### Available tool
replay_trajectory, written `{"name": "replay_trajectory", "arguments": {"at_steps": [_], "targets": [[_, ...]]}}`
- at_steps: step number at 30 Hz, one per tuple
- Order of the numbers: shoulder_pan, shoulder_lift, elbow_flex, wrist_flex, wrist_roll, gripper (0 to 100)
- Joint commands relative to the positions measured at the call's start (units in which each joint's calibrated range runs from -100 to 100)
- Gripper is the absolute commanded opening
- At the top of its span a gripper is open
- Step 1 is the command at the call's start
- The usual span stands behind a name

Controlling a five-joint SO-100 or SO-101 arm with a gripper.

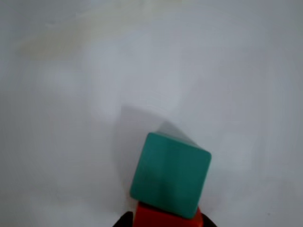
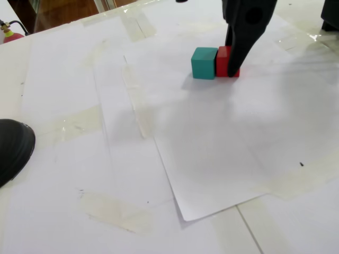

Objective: Put the red cube on the top of the blue cube.

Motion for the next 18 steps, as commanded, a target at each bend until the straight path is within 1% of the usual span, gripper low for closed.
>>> {"name": "replay_trajectory", "arguments": {"at_steps": [1,12,15,18], "targets": [[-0.2,-0.2,0.6,-1.7,-0.4,16],[0.1,-1.0,0.4,-2.5,0.9,15],[0.2,-1.9,-0.6,-1.9,1.5,14],[0.2,-2.8,-3.0,1.5,1.6,13]]}}
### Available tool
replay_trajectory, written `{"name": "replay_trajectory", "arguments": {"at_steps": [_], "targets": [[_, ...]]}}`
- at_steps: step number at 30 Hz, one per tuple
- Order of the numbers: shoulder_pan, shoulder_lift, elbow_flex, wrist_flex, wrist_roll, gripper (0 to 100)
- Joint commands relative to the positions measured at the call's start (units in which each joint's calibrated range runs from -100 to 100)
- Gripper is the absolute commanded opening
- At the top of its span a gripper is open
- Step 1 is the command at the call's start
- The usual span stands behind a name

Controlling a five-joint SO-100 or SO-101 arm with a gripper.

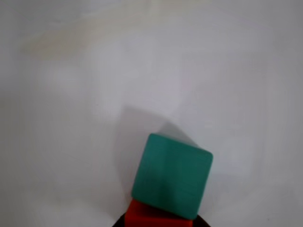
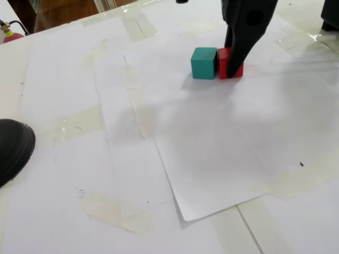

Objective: Put the red cube on the top of the blue cube.

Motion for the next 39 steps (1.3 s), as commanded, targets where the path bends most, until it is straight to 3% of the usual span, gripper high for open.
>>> {"name": "replay_trajectory", "arguments": {"at_steps": [1,12,22,39], "targets": [[0.1,-3.1,-5.2,4.3,0.5,13],[0.4,-4.6,-17.8,19.6,1.7,13],[0.3,-3.5,-27.6,26.9,-0.2,12],[0.8,6.3,-43.2,29.0,-2.0,12]]}}
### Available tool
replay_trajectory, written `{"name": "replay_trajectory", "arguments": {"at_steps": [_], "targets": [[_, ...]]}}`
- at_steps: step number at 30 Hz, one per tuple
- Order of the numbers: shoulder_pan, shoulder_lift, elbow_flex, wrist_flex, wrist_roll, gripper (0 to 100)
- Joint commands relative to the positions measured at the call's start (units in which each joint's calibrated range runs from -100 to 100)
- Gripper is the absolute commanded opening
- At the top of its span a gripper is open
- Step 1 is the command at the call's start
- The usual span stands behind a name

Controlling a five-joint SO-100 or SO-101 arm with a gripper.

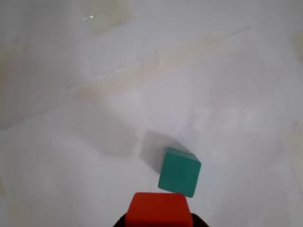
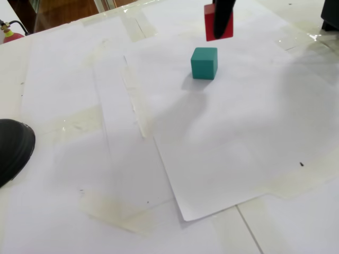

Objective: Put the red cube on the top of the blue cube.

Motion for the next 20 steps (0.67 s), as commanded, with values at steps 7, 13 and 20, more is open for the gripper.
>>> {"name": "replay_trajectory", "arguments": {"at_steps": [7,13,20], "targets": [[2.2,5.3,-11.6,1.0,0.2,12],[3.9,6.8,-12.2,0.8,0.5,12],[5.1,8.3,-11.7,-0.2,0.6,12]]}}
